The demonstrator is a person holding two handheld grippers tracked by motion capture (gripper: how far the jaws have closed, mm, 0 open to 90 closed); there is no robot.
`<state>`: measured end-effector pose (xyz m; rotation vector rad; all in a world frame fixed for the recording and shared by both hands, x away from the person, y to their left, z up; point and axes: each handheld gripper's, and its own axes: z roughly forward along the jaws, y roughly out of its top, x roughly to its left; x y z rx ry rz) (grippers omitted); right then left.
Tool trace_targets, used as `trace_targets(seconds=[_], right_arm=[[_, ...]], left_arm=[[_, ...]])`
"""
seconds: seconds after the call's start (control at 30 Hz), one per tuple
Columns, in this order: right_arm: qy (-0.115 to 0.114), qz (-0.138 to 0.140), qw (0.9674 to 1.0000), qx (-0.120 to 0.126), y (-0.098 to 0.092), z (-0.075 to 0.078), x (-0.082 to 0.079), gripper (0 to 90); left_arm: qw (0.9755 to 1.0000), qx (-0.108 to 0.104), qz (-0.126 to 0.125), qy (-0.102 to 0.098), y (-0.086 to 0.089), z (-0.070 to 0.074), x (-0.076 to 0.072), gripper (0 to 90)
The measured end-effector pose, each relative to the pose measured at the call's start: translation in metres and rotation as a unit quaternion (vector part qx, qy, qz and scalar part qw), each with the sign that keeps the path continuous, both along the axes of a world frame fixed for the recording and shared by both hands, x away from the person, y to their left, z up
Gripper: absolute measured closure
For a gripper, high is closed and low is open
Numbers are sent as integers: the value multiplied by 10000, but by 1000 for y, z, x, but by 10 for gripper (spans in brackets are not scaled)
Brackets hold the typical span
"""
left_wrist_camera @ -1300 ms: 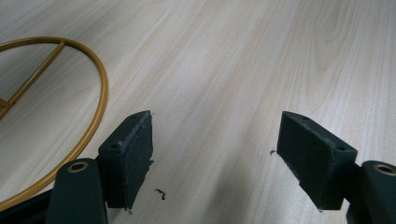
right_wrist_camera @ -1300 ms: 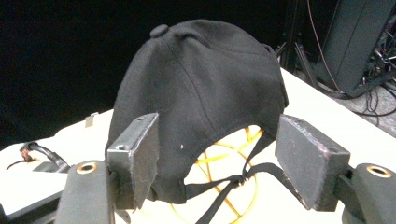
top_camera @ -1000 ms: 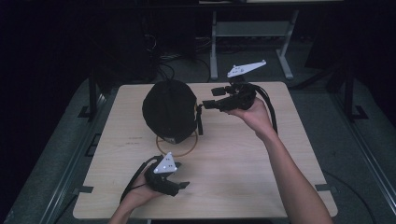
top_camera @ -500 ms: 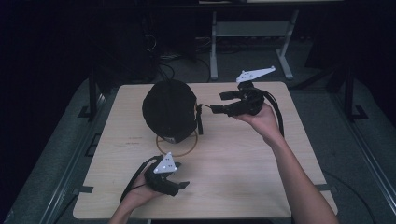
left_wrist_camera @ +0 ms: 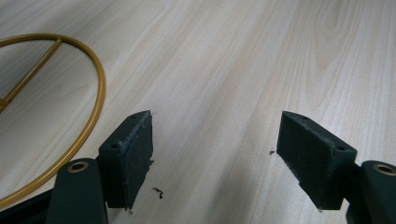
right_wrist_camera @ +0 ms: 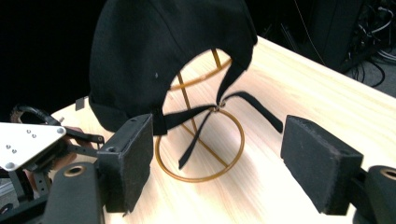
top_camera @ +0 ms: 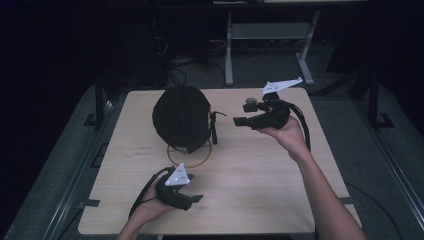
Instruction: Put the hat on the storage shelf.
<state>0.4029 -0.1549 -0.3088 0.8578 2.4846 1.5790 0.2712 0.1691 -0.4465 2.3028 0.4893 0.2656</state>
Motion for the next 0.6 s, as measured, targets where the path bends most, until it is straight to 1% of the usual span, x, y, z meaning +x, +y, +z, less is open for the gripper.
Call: trace_targets(seconds=[0.1, 0.3, 0.37, 0.6], right_arm=[[55, -60, 10000, -23, -6, -7, -1, 245], [99, -101, 9999, -22, -13, -14, -4, 242], [139, -104, 9998, -68, -15, -16, -5, 235], [149, -138, 9998, -66, -24, -23, -13, 235]], left_arm=[[10000, 21, -9, 4, 0, -1, 1, 268], [10000, 46, -19, 4, 0, -1, 1, 268], [10000, 16, 0, -4, 0, 0, 0, 269], [10000, 1, 12, -5, -1, 0, -1, 269]])
